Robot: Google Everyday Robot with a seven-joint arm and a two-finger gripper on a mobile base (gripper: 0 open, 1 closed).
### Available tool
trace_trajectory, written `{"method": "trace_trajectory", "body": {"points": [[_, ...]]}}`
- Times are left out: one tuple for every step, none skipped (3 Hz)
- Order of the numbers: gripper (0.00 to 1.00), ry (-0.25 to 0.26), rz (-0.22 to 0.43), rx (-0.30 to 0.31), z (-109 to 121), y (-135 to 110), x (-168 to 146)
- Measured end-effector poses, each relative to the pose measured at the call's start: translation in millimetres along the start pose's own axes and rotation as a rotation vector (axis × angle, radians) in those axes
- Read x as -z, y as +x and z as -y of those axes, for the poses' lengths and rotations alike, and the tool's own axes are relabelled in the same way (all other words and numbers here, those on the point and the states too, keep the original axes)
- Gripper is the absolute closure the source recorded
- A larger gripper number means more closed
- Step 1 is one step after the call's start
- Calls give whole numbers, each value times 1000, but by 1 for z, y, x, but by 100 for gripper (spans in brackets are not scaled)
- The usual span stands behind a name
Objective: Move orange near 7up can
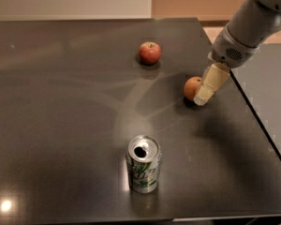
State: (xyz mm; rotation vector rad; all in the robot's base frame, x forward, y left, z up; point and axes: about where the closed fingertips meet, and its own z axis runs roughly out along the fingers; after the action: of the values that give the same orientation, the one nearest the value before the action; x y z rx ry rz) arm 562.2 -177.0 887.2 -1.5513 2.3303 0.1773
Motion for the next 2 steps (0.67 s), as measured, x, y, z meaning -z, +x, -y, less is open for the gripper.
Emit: {"method": "trace_trajectory", "body": {"points": [[0, -35, 5, -1, -3, -3, -16], [0, -57, 8, 3, -5, -5, -27]]}}
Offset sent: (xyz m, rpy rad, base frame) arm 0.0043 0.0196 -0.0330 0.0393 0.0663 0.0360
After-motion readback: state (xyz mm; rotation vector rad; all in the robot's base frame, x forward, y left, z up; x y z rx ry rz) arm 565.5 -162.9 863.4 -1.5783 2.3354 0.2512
